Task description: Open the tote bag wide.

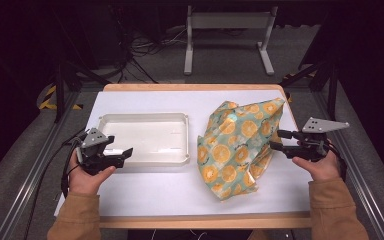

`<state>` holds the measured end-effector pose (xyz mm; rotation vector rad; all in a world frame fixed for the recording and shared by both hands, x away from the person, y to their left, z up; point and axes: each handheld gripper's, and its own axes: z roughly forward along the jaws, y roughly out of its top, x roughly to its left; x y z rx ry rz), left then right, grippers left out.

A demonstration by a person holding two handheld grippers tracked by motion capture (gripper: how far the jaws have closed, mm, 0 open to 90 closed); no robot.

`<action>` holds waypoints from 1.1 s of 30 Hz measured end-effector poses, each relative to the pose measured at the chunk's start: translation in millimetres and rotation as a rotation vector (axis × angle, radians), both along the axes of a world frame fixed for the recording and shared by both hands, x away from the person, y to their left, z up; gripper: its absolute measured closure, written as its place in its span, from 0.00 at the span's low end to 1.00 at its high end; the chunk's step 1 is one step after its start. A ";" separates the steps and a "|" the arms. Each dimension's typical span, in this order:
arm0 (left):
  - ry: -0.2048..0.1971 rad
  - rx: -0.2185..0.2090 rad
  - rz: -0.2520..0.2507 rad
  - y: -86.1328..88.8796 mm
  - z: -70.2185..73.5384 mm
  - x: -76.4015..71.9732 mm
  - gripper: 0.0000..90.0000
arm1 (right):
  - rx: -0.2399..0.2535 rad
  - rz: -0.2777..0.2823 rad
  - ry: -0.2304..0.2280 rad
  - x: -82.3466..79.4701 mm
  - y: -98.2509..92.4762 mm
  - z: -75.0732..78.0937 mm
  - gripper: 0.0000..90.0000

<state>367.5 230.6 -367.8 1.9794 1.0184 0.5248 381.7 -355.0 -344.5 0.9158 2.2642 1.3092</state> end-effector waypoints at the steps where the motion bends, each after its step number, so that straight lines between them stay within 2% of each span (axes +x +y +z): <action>1: 0.004 -0.005 0.005 0.1 0.4 -0.8 0.24 | -0.005 -0.008 -0.003 0.0 -0.5 0.3 0.49; 5: 0.000 -0.017 0.008 0.8 3.4 -2.8 0.24 | 0.000 -0.011 -0.007 0.9 -1.4 0.2 0.48; 14: -0.023 -0.017 -0.027 0.9 4.9 -5.5 0.25 | -0.010 -0.014 -0.025 1.3 0.8 0.7 0.48; 18: -0.013 -0.014 -0.029 -0.1 4.0 -4.9 0.24 | -0.033 -0.071 -0.058 2.7 -2.9 -3.6 0.47; 19: -0.009 -0.016 -0.027 -0.1 3.4 -4.8 0.24 | -0.030 -0.095 -0.050 4.5 -5.1 -6.2 0.45; 23: -0.008 -0.020 -0.023 1.4 2.6 -3.9 0.24 | -0.022 -0.131 -0.030 9.2 -11.5 -12.9 0.41; 33: -0.002 -0.012 -0.018 0.4 1.4 -3.2 0.23 | -0.045 -0.155 0.002 17.0 -18.0 -27.1 0.33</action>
